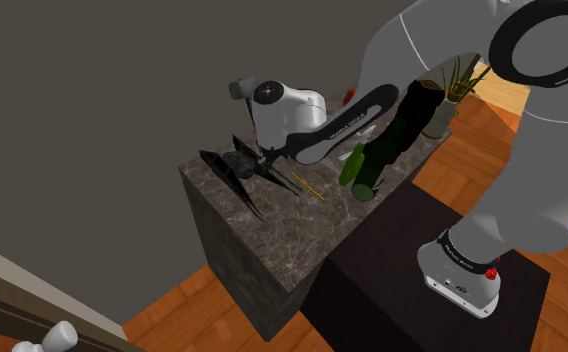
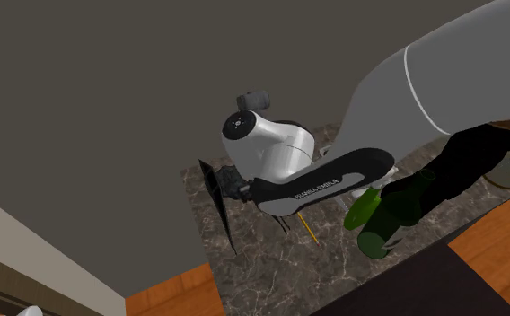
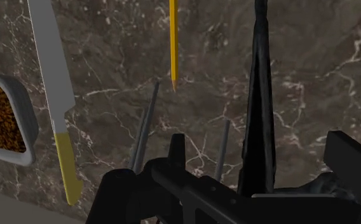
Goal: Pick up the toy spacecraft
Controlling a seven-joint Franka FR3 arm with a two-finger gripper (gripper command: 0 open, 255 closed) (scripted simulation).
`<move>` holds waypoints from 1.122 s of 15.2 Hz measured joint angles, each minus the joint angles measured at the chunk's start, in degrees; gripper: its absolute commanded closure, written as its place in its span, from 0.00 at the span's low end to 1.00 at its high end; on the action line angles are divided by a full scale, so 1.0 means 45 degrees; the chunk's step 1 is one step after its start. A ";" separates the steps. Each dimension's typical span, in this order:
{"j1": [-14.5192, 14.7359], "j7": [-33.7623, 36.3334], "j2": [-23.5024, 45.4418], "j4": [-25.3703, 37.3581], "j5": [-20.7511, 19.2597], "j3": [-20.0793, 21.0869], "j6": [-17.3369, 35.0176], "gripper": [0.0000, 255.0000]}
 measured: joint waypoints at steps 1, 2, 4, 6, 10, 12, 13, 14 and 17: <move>0.0023 0.0094 0.0091 -0.0037 -0.0087 -0.0037 0.0110 0.00; 0.0047 0.0185 0.0240 -0.0015 -0.0186 -0.0085 0.0222 0.00; 0.0106 0.0388 0.0504 -0.0017 -0.0377 -0.0177 0.0448 0.00; 0.0122 0.0430 0.0555 -0.0014 -0.0414 -0.0193 0.0488 1.00; 0.0127 0.0445 0.0571 -0.0010 -0.0426 -0.0200 0.0491 1.00; 0.0127 0.0446 0.0572 -0.0011 -0.0427 -0.0202 0.0490 1.00; 0.0127 0.0446 0.0573 -0.0010 -0.0427 -0.0202 0.0488 1.00; 0.0126 0.0445 0.0574 -0.0010 -0.0427 -0.0203 0.0489 1.00; 0.0091 0.0319 0.0416 -0.0005 -0.0303 -0.0140 0.0343 1.00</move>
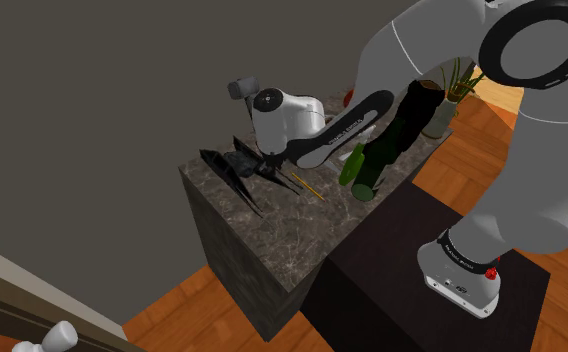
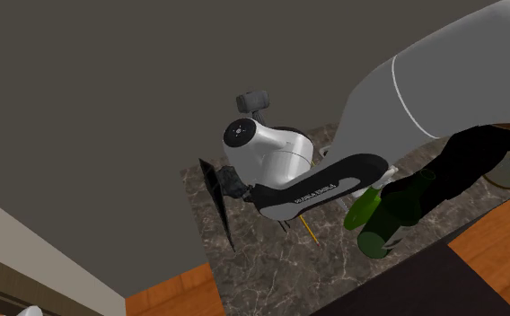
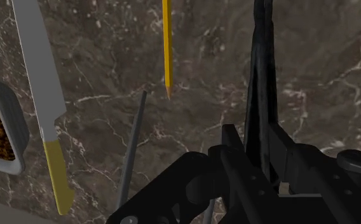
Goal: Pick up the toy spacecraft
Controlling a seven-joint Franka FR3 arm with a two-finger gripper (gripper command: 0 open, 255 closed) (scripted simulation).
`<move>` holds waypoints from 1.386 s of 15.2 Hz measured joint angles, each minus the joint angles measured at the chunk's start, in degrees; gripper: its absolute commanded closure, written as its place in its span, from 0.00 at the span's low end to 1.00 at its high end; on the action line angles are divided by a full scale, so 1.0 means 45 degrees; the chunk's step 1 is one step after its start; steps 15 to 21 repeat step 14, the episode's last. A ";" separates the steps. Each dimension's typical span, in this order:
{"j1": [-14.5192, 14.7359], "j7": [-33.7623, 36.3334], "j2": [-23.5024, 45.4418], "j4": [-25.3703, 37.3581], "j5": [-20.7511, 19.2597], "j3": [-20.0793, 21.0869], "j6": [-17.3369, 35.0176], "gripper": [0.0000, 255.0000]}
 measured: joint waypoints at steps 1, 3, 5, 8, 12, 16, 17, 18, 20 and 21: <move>-0.0015 -0.0066 -0.0106 -0.0005 0.0073 0.0040 -0.0089 1.00; -0.0073 -0.0237 -0.0364 -0.0055 0.0231 0.0115 -0.0256 1.00; -0.0125 -0.0428 -0.0642 -0.0067 0.0424 0.0204 -0.0485 1.00; -0.0196 -0.0729 -0.1003 -0.0009 0.0706 0.0320 -0.0848 1.00; -0.0266 -0.1055 -0.1467 0.0011 0.1029 0.0448 -0.1264 1.00; -0.0282 -0.1184 -0.1636 0.0066 0.1163 0.0499 -0.1461 1.00; -0.0282 -0.1184 -0.1636 0.0066 0.1163 0.0499 -0.1461 1.00; -0.0282 -0.1184 -0.1636 0.0066 0.1163 0.0499 -0.1461 1.00; -0.0282 -0.1184 -0.1636 0.0066 0.1163 0.0499 -0.1461 1.00; -0.0282 -0.1184 -0.1636 0.0066 0.1163 0.0499 -0.1461 1.00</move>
